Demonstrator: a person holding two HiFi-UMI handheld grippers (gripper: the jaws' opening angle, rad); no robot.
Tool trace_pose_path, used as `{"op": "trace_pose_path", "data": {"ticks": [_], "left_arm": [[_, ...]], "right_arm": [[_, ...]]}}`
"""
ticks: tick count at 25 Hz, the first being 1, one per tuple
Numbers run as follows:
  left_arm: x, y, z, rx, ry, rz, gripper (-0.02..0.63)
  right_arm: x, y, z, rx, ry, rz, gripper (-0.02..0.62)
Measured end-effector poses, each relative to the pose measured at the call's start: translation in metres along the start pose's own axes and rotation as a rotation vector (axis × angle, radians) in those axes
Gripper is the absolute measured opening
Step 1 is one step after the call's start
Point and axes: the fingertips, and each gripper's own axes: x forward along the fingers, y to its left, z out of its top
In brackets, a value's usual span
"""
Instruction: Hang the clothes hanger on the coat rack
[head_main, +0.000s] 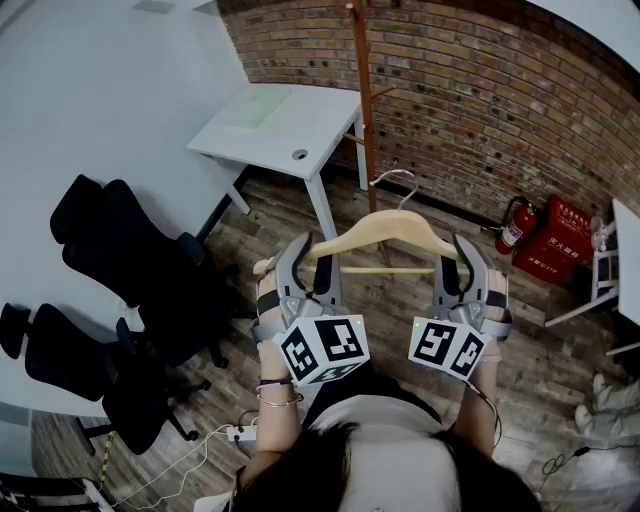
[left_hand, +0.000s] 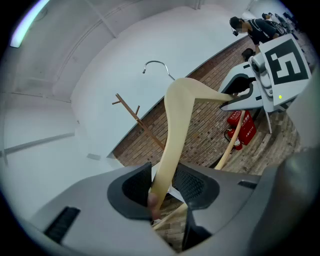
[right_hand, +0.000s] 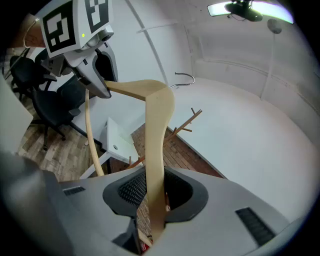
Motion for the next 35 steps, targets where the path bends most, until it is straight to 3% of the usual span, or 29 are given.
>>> {"op": "trace_pose_path", "data": {"ticks": [26,32,35], "left_arm": [[0.088,0.032,-0.016,-0.042,-0.001,-0.019,0.142],[0.114,0.038,-0.029,-0.011,-0.019,-0.035,0.141],[0.122,0.046,-0.030,-0.039,-0.019,-0.036,0.141]], "right_arm": [[0.090,0.009,0.012,-0.011,0.011,-0.021,0.109],[0.113,0.013,0.018,-0.020,0.020,-0.025,0.109],[0.124,0.015,0.023,-0.027,0.024,-0.028,0.109]]}}
